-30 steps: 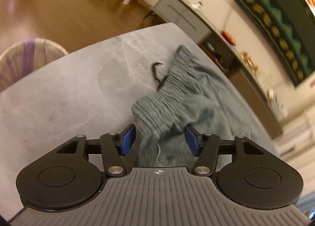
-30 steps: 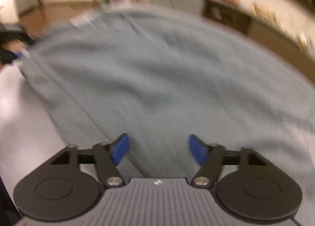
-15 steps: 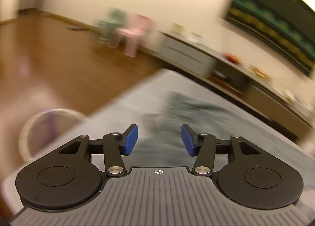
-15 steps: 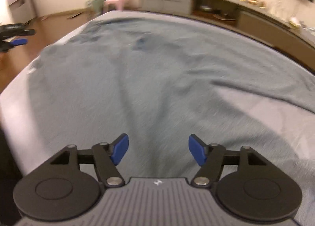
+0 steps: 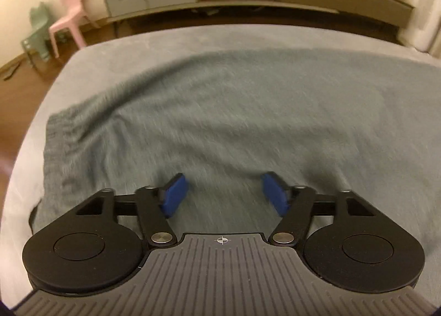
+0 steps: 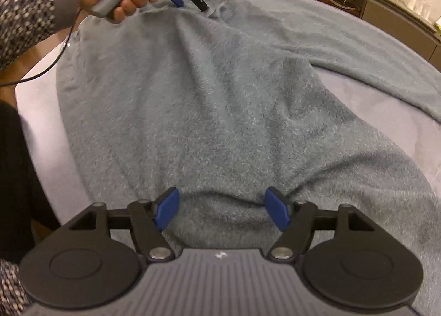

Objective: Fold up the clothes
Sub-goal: 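Spread the grey-blue blanket flat across the table with both grippers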

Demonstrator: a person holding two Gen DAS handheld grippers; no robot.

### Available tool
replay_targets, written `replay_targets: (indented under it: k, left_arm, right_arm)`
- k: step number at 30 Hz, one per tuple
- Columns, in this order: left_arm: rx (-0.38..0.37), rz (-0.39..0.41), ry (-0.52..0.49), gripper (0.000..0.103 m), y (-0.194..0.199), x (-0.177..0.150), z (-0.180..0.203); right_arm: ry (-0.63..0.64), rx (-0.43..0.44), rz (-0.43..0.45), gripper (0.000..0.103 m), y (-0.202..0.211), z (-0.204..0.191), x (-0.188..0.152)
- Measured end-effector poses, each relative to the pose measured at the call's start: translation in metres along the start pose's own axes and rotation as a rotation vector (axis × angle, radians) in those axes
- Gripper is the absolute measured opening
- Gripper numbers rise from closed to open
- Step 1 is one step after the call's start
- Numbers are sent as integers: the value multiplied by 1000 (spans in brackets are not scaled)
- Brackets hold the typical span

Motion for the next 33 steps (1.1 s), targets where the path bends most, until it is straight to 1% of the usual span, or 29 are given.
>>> replay_targets:
  k: [2,4,5,7,8,9,11,13,14,16,18,20,22,23,25,28,29,30,31,32,33]
  left_arm:
    - [14,7,16,65,-12,14,-4]
    - [29,14,33,68,-26,33,-4]
    - [40,17,39,69,-33,41,-5]
    - [85,10,59,69,-42,54,-12]
    - [114,-1,67,65,-45,58,-17]
    - [141,-10,67,57,-45,59,-22]
    - [174,-13,53,51,-35,56,-31]
    - [127,39,52,51,-9,52,-35]
    - [85,67,53,52,7,46,-37]
    - [-5,111,55,54,44,24,-47]
    - [-35,133,31,59,73,-4,-66]
    - [-34,132,21,60,91,-34,-90]
    - [-17,103,63,59,95,-62,-114]
    - [-7,84,91,56,95,-74,-122]
    - [-4,50,133,55,91,-98,-137]
    - [1,3,152,51,82,-129,-150]
    - [3,0,147,49,80,-137,-154]
    - [10,13,133,50,81,-145,-157]
    - [24,26,113,50,82,-152,-158]
    - [43,35,96,50,85,-157,-160]
    - [56,44,92,51,87,-161,-163]
  right_arm:
    - [8,-21,34,84,-10,-1,10]
    - [23,-51,73,90,-22,-3,24]
    - [1,-60,100,90,-26,-2,30]
    - [-13,-73,137,90,-33,-6,39]
    - [0,-63,127,90,-32,-12,36]
    - [13,-52,116,90,-32,-18,32]
    - [79,8,46,90,-23,-35,15]
    - [88,70,10,90,-13,-44,2]
    - [80,88,1,84,-9,-43,1]
    - [26,101,30,75,9,-23,14]
    - [-33,36,108,75,26,19,48]
    - [-92,-30,184,75,44,62,82]
    - [-157,-128,210,76,34,112,125]
    - [-188,-176,221,77,29,136,145]
    - [-203,-199,203,77,3,151,161]
    - [-226,-235,176,73,-37,172,185]
    - [-234,-247,167,70,-50,179,193]
    - [-242,-259,159,70,-64,187,201]
    - [-249,-271,150,71,-77,194,209]
    - [-258,-283,142,80,-90,201,217]
    - [-298,-290,153,83,-90,212,217]
Point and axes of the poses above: each gripper's, at about its wrist camera, not at the fingertips, and y roughly against the way its jaws point, z to its right, x to its top, the point moved 10 cm from there along -y, roughly the way its jaws point, and after that the axes turned 8 degrees about x, right-handed, at the moved point
